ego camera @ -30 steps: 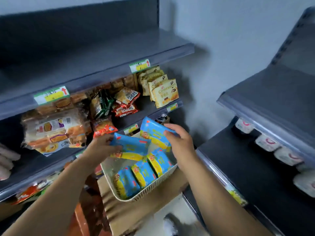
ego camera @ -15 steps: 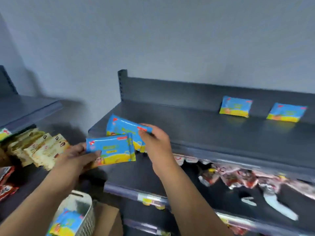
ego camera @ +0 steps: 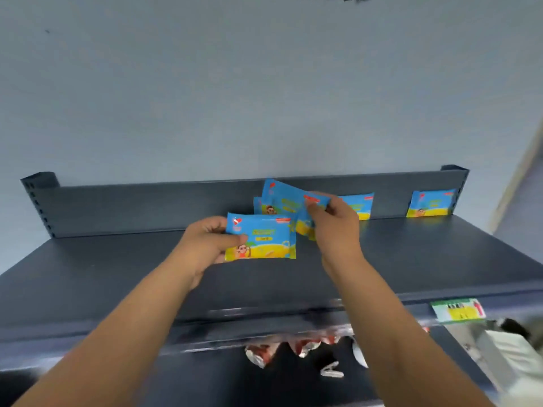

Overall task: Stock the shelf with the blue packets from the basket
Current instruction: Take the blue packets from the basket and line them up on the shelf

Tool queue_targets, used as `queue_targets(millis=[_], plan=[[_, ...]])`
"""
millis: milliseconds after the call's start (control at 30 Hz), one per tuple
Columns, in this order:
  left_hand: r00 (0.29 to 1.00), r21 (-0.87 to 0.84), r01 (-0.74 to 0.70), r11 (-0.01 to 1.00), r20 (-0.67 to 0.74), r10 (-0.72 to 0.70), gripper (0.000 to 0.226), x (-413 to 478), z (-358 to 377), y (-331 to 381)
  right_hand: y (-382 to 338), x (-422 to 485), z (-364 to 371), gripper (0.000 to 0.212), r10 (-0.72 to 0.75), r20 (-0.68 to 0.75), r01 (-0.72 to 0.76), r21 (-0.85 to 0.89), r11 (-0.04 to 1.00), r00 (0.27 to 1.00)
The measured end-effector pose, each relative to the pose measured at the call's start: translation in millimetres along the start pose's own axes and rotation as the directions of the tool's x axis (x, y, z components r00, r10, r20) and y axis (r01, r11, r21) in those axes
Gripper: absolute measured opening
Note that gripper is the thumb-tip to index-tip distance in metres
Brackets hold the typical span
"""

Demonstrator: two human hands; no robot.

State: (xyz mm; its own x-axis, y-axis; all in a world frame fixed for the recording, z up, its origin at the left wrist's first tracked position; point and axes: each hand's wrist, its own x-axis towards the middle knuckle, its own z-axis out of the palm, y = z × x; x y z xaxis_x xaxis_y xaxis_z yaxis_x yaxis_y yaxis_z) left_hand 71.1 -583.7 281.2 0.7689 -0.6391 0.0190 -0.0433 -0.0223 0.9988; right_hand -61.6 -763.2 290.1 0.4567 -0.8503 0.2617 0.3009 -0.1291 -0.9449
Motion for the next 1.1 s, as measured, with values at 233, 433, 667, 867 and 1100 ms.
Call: queue_targets(millis=[233,433,667,867,1100], plan=[[0.993,-0.046,0.029,0.998,-0.110,-0.034,0.021,93,84,-14,0,104,-31,0.018,-0.118,0.017,0.119,-0.078,0.990,0.993],[0.966,0.046,0.072,0.996,-0.251,-0.058,0.020,137,94,-36,15,148,-28,0.014,-0.163,0.082,0.174,-0.151,0.973,0.983],[0.942,0.601,0.035,0.798,-0.286,0.174,0.016,166,85,-38,28,162,-24,0.014,-0.105,0.157,0.127,-0.143,0.981,0.982],[0.923,0.700,0.100,0.707,-0.331,0.198,0.032,173,82,-51,37,160,-19,0.016,-0.045,0.290,0.062,-0.049,0.997,0.956],[0.942,0.644,0.105,0.758,-0.309,0.132,0.023,181,69,-56,70,163,-3,0.015,-0.036,0.359,0.200,-0.432,0.879,0.933]])
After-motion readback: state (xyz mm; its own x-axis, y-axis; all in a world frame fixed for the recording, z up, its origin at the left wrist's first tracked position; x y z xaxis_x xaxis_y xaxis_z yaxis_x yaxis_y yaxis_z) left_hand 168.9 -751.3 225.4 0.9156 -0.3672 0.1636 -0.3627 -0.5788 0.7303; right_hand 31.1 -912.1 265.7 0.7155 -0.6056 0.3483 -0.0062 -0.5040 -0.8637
